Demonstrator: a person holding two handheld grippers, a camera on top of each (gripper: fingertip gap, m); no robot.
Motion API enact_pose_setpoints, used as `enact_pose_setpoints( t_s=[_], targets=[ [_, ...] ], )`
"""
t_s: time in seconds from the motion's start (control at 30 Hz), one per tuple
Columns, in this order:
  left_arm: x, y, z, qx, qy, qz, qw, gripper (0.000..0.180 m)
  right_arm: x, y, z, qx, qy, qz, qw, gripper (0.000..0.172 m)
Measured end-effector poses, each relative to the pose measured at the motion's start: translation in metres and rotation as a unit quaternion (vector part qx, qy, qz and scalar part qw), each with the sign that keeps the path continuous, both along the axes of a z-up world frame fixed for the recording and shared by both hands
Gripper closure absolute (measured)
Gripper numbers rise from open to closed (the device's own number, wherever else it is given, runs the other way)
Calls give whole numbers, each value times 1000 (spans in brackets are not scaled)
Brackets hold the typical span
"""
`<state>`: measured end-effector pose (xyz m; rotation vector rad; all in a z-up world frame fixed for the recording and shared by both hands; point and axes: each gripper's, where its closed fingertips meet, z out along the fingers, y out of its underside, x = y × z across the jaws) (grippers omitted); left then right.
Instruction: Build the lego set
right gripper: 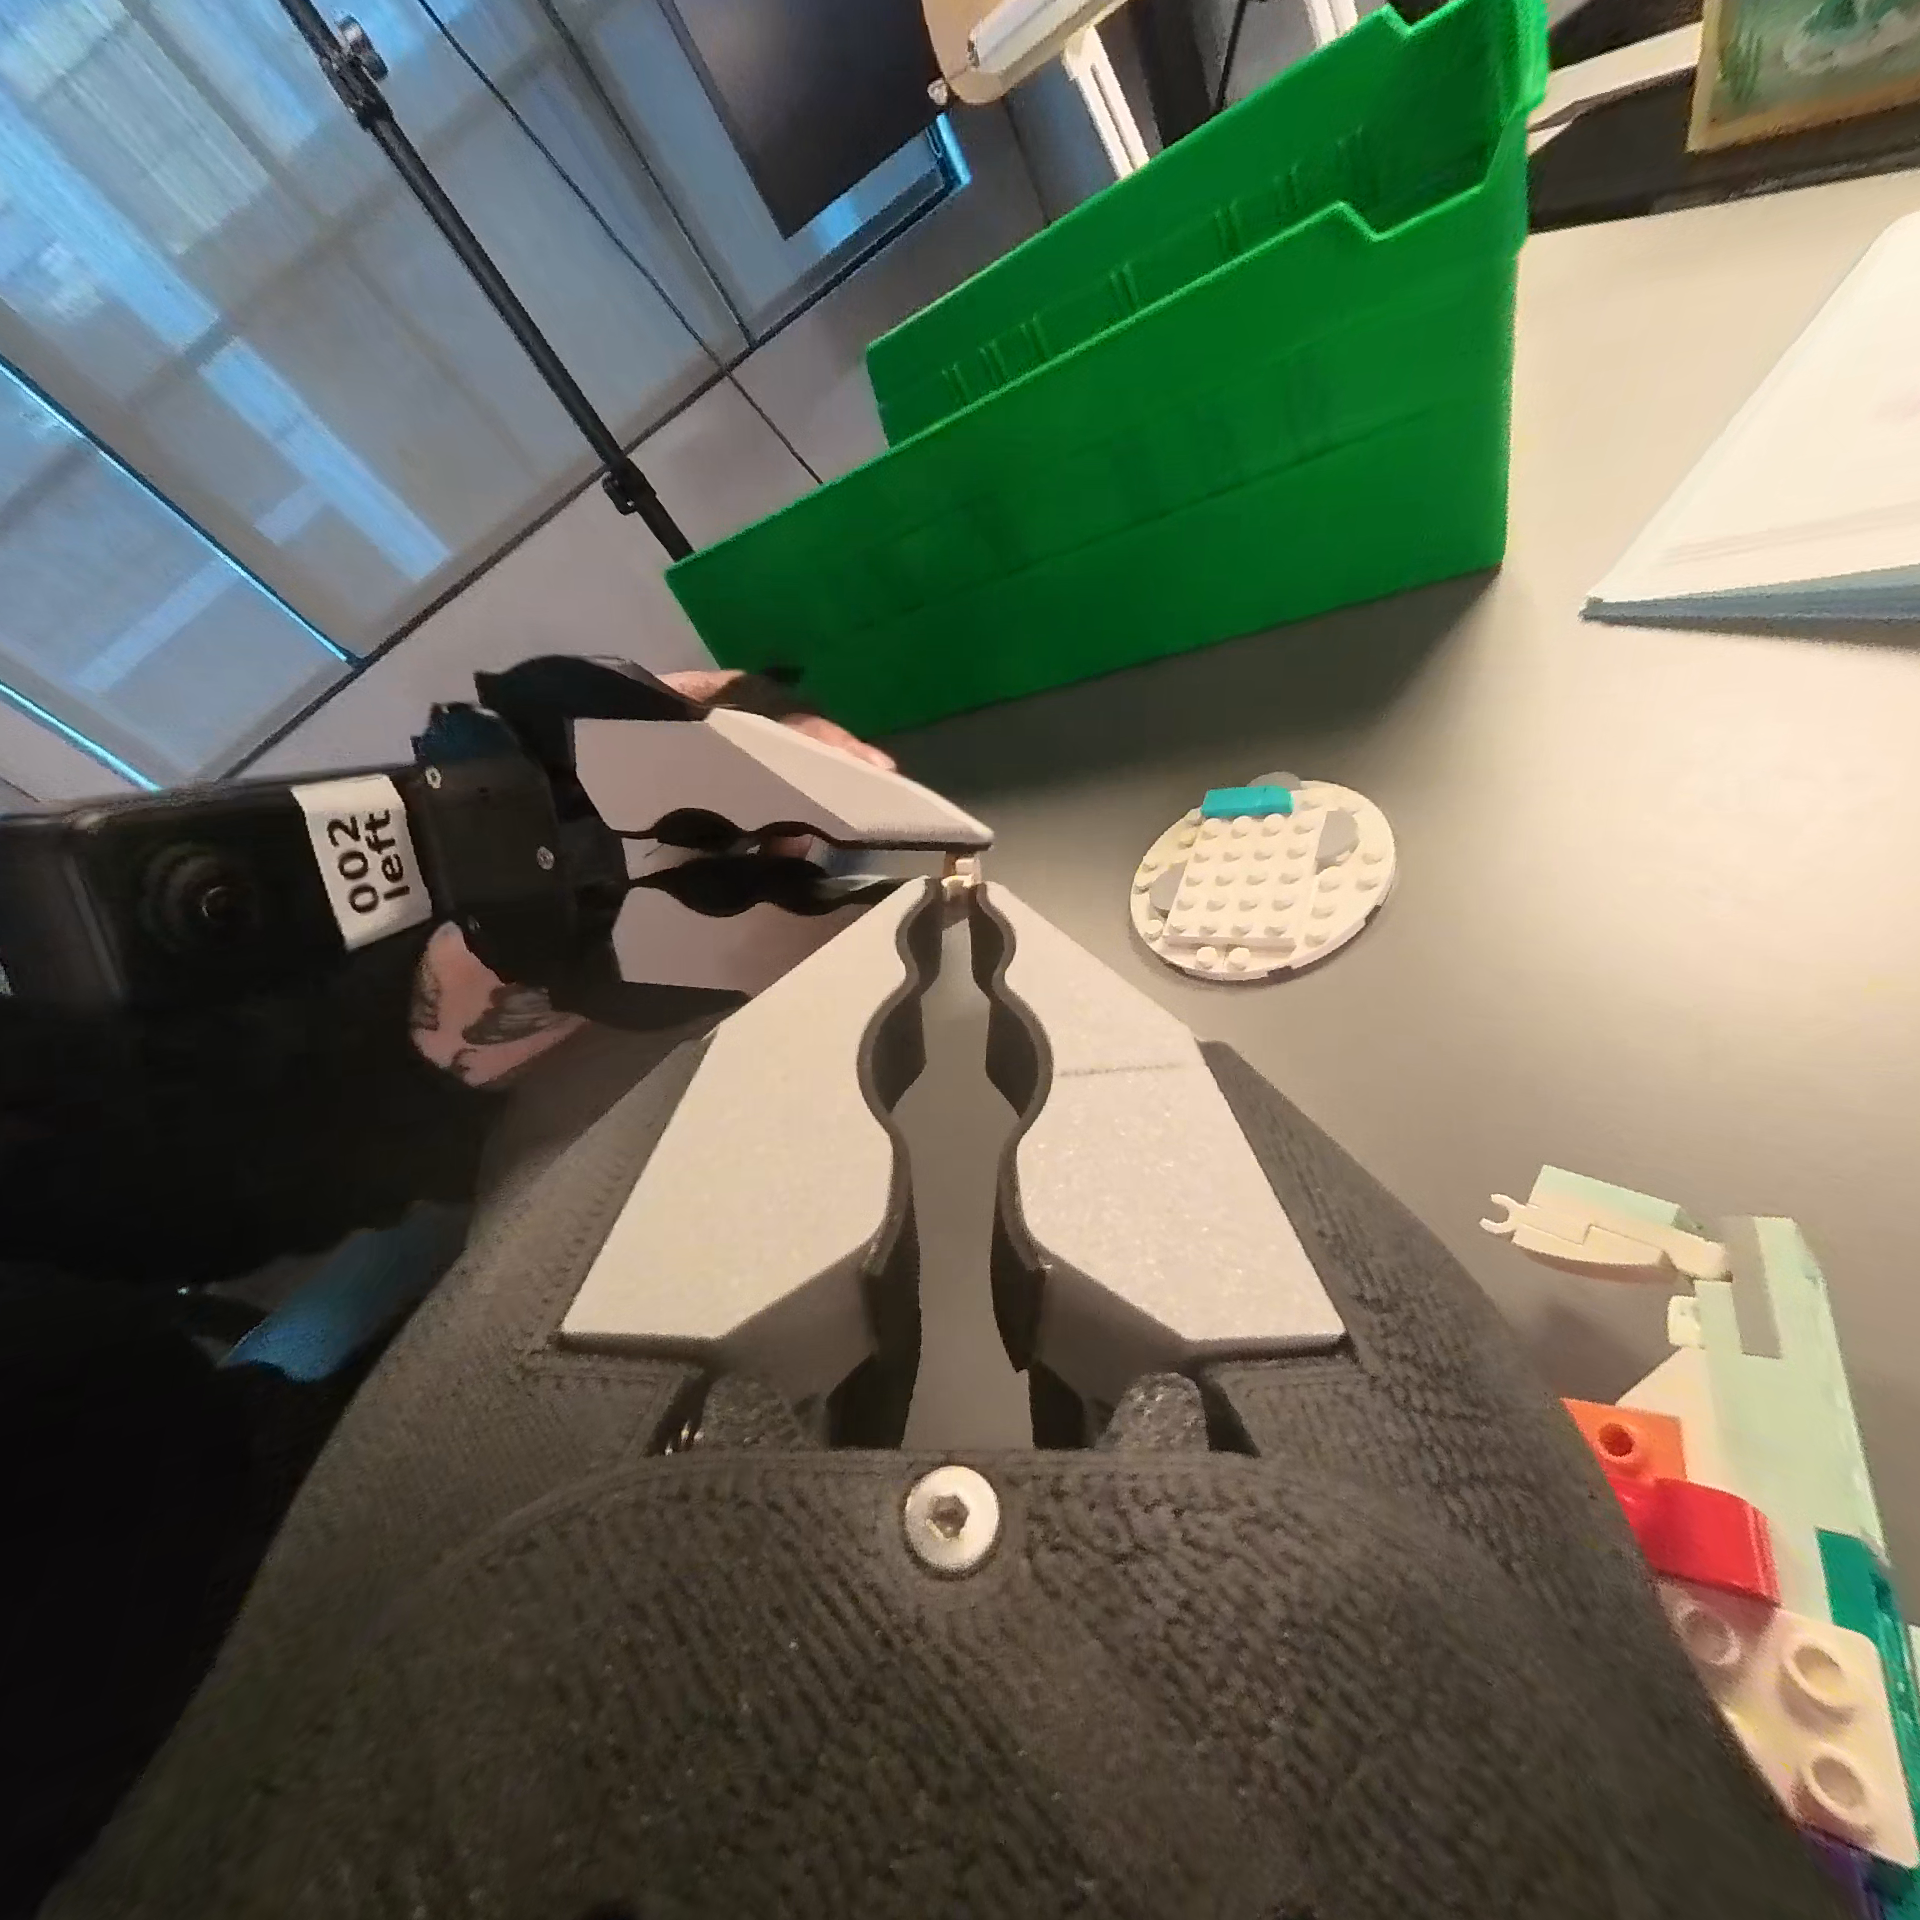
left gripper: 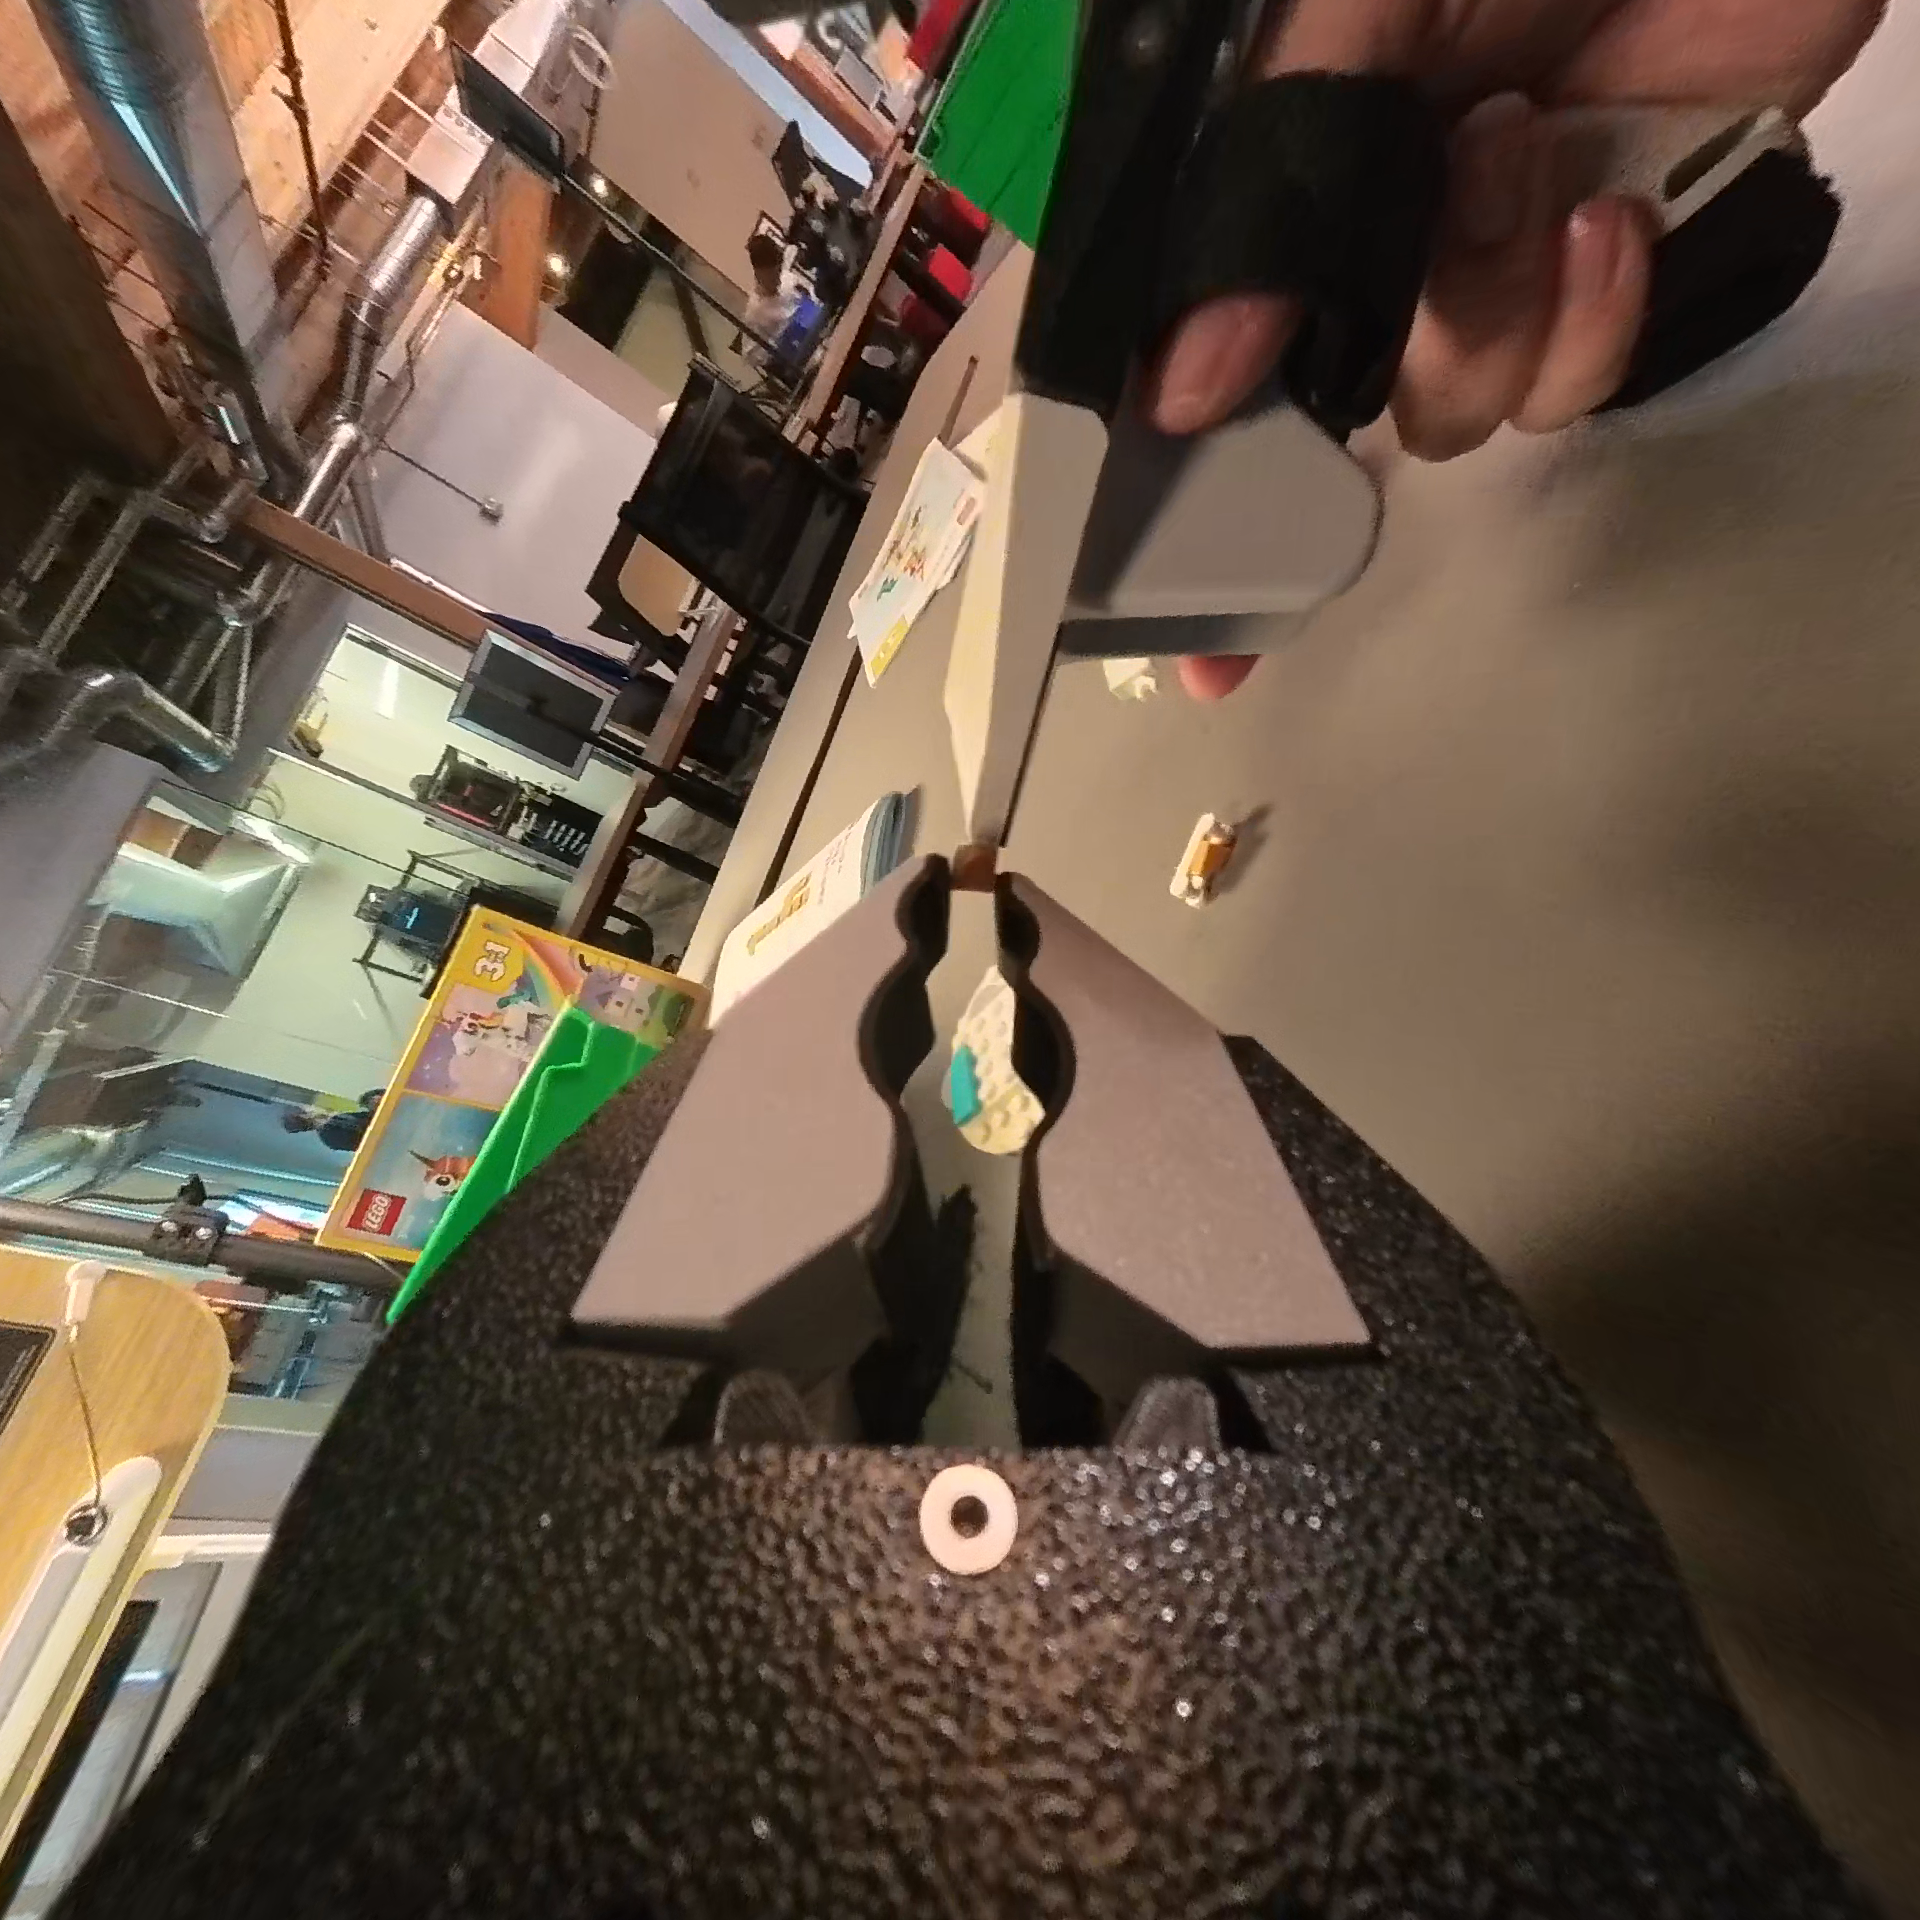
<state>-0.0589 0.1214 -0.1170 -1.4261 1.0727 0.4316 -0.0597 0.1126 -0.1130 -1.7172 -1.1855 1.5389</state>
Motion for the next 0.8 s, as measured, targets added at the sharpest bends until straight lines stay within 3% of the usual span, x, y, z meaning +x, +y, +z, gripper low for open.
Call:
enact_pose_setpoints(
  t_s=[0.1,0.37,0.63,0.73,0.8],
  targets=[
    [3,0,-7,-7,22,-1,1000,162,0,3,-2,9,-5,-8,1000,169],
    [1,0,-3,21,51,6,998,175,1,4,-6,34,-19,-13,999,169],
    [3,0,-17,-41,59,6,997,176,0,-1,-17,68,-47,-1,997,169],
    [4,-2,-22,-69,51,-1,996,176,1,-3,-22,174,-72,10,982,170],
    [5,-5,-26,-83,56,-10,995,176,3,-5,-27,279,-96,24,955,170]
  ],
)
